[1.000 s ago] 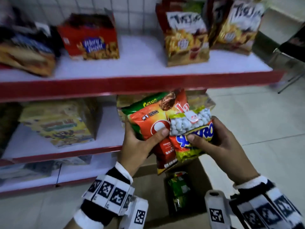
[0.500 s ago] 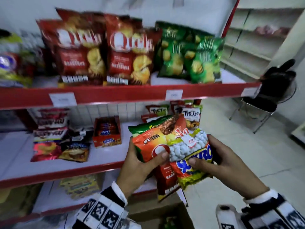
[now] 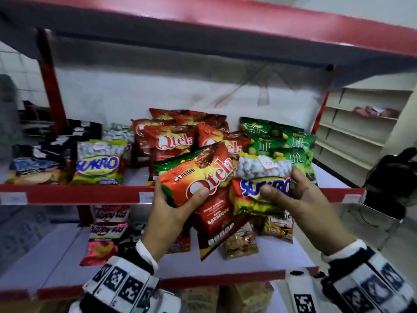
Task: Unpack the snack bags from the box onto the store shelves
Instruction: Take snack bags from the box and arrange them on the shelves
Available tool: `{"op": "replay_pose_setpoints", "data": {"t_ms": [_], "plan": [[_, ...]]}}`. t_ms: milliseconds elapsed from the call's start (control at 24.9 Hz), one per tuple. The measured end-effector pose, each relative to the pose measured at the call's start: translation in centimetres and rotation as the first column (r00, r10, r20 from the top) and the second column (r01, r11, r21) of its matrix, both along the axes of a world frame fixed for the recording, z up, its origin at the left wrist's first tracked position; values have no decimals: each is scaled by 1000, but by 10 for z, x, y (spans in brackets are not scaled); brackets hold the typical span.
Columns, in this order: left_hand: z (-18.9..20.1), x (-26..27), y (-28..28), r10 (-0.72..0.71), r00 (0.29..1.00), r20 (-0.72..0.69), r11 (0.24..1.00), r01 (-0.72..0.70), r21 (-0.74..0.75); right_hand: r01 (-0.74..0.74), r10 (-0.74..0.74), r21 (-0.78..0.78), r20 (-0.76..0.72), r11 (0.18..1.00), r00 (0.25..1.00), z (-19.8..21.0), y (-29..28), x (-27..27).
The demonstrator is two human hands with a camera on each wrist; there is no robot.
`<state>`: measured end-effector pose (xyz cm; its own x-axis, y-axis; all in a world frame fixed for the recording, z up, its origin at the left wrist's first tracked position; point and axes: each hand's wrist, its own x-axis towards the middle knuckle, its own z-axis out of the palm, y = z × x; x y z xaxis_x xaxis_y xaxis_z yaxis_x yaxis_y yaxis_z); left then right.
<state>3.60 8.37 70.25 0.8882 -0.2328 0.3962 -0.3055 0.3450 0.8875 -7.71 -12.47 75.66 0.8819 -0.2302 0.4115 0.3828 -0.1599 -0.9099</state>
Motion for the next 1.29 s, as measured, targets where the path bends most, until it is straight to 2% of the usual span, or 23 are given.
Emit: {"op": "replay_pose_setpoints", "data": {"t_ms": [80,201,282,362,402,483,563,724,845,1006,1166,1287], "plan": [[8,11,28,93,995,38,996,-93,3,20,-23,79,33,997,999,9,19,26],[18,29,81,210,976,59,978,-209,-20,113,-115,202,-2,973,993,23,53,73],[25,41,116,275,959,72,961,-272,-43,195,-198,200,-8,960,980,31,82,103],[32,54,151,339,937,86,940,-335,-64,168,-176,199,25,966,984,33,118,131],[36,61,168,371,925,87,928,-365,-73,126,-134,176,35,976,990,32,140,144],[41,72,192,419,905,77,907,-414,-76,156,-156,6,-1,988,988,26,169,165],[42,80,217,462,883,84,887,-458,-62,200,-202,-139,0,970,979,17,195,186],[34,87,244,494,864,98,870,-492,-45,225,-263,-321,-78,920,962,-1,223,209],[22,91,259,506,859,83,862,-503,-58,243,-311,-395,-118,886,943,-7,237,220],[16,94,265,500,863,72,865,-496,-69,315,-402,-508,-68,801,913,-6,252,234],[15,93,268,464,885,39,883,-458,-105,150,-414,-706,-218,692,884,-14,253,240],[19,94,266,431,901,41,900,-426,-95,92,-395,-713,-272,695,878,-15,251,234]]}}
